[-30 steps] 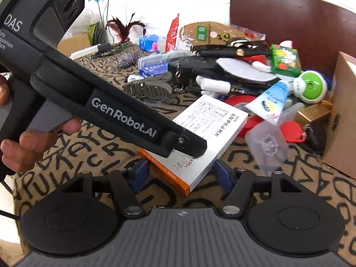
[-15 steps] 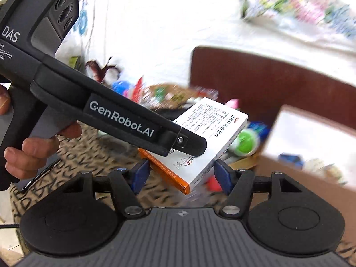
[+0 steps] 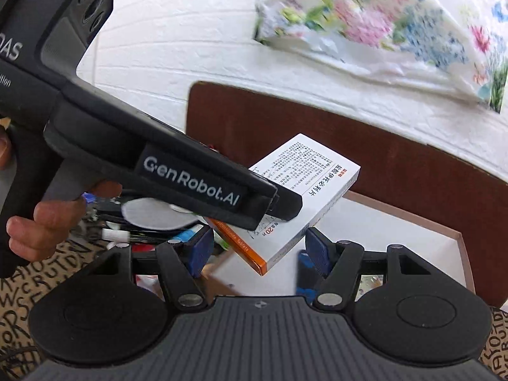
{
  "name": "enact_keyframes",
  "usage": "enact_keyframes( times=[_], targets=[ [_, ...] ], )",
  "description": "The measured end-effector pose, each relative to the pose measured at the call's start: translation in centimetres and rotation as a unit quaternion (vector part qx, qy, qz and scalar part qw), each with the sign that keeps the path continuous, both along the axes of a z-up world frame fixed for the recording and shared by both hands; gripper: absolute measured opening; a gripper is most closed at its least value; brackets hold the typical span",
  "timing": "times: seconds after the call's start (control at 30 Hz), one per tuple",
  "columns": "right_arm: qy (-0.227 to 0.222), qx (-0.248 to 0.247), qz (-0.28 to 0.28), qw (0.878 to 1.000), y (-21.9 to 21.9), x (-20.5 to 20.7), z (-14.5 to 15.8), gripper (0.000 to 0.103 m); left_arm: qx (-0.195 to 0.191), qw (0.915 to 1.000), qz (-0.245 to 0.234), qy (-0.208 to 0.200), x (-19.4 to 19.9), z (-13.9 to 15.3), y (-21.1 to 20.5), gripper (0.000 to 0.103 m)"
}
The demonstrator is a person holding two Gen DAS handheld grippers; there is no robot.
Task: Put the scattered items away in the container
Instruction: 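Carry the medicine box with the left tool into the cardboard box and release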
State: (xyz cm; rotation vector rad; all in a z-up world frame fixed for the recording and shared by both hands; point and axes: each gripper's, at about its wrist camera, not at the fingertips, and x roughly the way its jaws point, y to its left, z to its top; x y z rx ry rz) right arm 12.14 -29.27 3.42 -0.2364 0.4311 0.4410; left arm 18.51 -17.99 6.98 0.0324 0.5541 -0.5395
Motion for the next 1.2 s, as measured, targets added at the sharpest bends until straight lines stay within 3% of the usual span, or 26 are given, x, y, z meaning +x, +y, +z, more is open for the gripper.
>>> enact_keyframes(
  times=[0.37,0.63,0.77,0.83,0.97,1.1,1.2],
  targets=[
    [0.081,-0.011,0.009,0.997,-1.7,7.4,-2.7,0.069,-0.001,0.9981,0.01,0.061,6.7,-4.1,-1.7,0.056],
    [0.113,-0.016,0.014,0.993,-1.4,9.4,-5.1,0.069,0.007,0.9959,0.01,0.09,8.9,-6.8,-1.8,0.057],
    [0.122,-0.016,0.011,0.992,-1.1,9.9,-5.7,0.07,0.009,0.9954,0.006,0.095,9.3,-7.5,-1.9,0.066],
    [0.127,-0.017,0.009,0.992,-1.0,10.0,-5.9,0.078,0.008,0.9952,-0.001,0.097,9.3,-7.6,-2.0,0.071],
    [0.116,-0.015,-0.001,0.993,-1.2,9.3,-5.5,0.093,-0.011,0.9955,-0.018,0.092,8.2,-7.0,-1.8,0.098],
    [0.109,-0.017,-0.021,0.994,-1.2,8.6,-5.1,0.101,0.004,0.9989,-0.004,0.046,6.2,-6.2,-1.6,0.103],
    [0.123,-0.001,-0.034,0.992,-1.4,8.1,-5.1,0.102,0.015,0.9989,0.007,0.044,5.6,-6.0,-1.4,0.103]
  ],
)
